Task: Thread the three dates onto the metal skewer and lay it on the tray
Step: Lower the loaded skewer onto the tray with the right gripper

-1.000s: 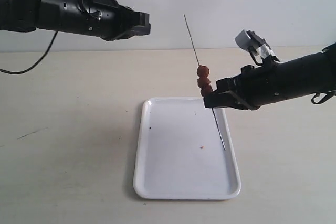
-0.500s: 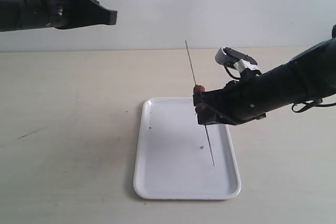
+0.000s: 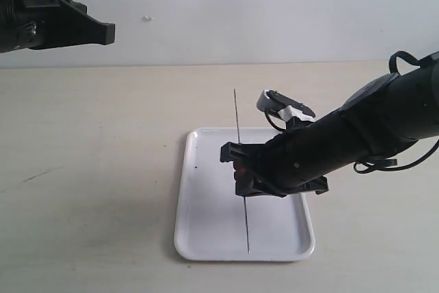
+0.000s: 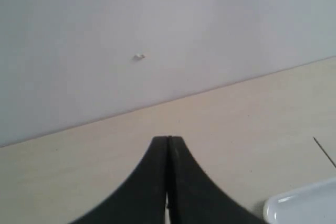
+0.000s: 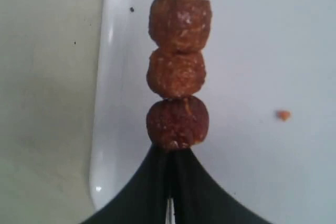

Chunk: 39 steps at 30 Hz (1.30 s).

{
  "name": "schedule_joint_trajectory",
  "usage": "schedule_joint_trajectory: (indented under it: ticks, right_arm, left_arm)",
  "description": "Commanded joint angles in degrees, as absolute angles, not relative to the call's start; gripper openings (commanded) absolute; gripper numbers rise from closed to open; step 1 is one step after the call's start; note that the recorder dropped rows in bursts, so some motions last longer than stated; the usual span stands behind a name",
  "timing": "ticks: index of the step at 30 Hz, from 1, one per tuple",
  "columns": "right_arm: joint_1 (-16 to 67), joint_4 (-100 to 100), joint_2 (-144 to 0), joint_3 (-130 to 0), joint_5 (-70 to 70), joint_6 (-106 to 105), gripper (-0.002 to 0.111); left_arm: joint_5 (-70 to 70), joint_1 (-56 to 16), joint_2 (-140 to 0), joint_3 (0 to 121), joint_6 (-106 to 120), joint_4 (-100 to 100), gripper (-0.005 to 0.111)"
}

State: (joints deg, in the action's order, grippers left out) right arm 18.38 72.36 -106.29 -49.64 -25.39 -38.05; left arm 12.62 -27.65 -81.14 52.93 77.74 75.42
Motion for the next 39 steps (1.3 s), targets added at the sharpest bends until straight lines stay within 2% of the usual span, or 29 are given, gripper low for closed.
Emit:
schedule_joint_trajectory:
  ticks: [1, 19, 22, 32, 39]
  right_arm:
    - [18.6, 71.9, -106.1, -49.5, -28.5, -35.5, 0.0]
    - [18.6, 72.4, -110.8, -49.4, -28.8, -35.5, 0.0]
    - [18.6, 72.4, -110.8, -49.4, -28.8, -35.5, 0.005]
    - [18.6, 72.3, -110.7, -49.4, -28.8, -35.5, 0.034]
    - [18.6, 70.9, -109.1, -49.4, -28.8, -35.5, 0.038]
  left_arm:
    - [12.8, -27.9, -79.6, 52.7, 77.8, 75.0, 0.0]
    - [11.9, -27.9, -79.2, 52.7, 77.8, 75.4, 0.0]
    - [11.9, -27.9, -79.2, 52.7, 77.8, 75.4, 0.0]
    - [12.0, -27.9, -78.7, 52.3, 78.5, 75.4, 0.0]
    - [14.6, -27.9, -73.0, 49.5, 78.5, 75.4, 0.0]
